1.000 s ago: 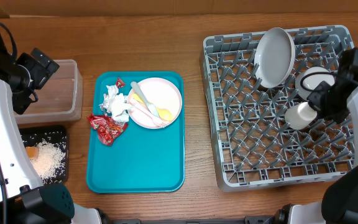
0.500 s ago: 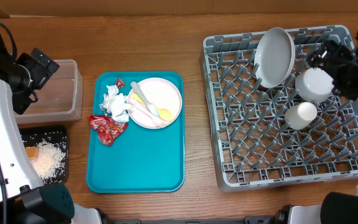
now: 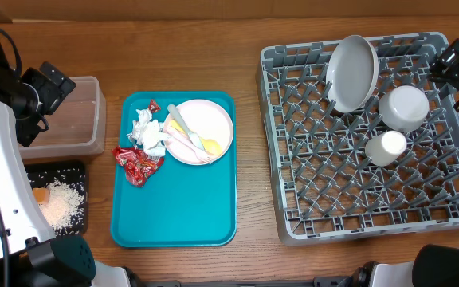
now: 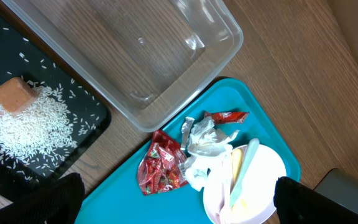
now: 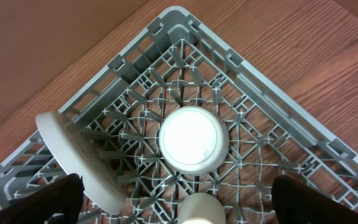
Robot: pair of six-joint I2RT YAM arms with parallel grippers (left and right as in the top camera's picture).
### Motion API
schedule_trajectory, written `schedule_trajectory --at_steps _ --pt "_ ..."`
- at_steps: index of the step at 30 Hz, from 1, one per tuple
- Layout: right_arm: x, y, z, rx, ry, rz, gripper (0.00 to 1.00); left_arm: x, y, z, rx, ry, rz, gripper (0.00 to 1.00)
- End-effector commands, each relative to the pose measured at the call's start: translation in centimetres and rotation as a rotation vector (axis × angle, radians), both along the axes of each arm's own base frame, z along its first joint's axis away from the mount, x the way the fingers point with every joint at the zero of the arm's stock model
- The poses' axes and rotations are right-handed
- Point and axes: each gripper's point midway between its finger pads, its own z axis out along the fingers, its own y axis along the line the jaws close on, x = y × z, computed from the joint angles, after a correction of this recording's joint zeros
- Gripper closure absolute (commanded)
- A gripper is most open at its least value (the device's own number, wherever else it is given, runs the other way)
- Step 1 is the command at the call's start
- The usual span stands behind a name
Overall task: Sort waste into correct bins and load items into the dishwasher rack
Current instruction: 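Raise the right gripper away from the cup toward the rack's right edge, then reach the left gripper to the crumpled white napkin and grasp it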
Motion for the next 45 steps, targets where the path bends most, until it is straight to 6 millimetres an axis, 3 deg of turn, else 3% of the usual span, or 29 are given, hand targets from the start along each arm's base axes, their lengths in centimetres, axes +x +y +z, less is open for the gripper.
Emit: schedule_trajectory --at_steps 1,12,18,21,24,27,38,40,45 --pt "-0.2 -0.5 1.3 -0.046 -0.021 -0.019 0.00 0.2 0.1 0.3 0.002 -0.011 0.004 0.00" --pt "-0.2 -0.5 1.3 -0.046 -0.021 -0.019 0.00 0.9 0.3 0.7 0.013 -0.041 0.005 0.00" --pt "-0.2 -0.5 1.3 -0.046 -0.020 -0.019 0.00 1.7 -0.7 1.0 -0.047 -0.083 -0.015 0.00" --pt "-0.2 -0.5 1.3 -0.046 -0.021 -0.019 0.00 1.2 -3.7 0.7 -0.173 -0.075 -0.116 0.00" --pt "-0.2 -0.5 1.3 -0.046 -0.021 -0.018 0.00 1.3 -7.8 0.8 -0.247 -0.108 -0.371 0.00" --pt "-0.2 -0.5 1.3 -0.045 -0.021 -0.019 0.00 0.2 -11.3 -1.1 -0.233 -0.018 -0.508 0.00" --pt "-0.2 -0.5 1.3 -0.046 -0.021 -0.019 0.00 0.3 -18.5 -7.4 0.008 0.114 -0.743 0.00" --pt "-0.2 -0.5 1.3 -0.046 -0.020 -0.019 0.00 0.5 -18.4 -8.7 0.050 0.130 -0.719 0.00" --pt "-0.2 -0.5 1.3 -0.045 -0.021 -0.019 0.00 0.9 -15.7 -11.3 0.071 0.162 -0.408 0.00"
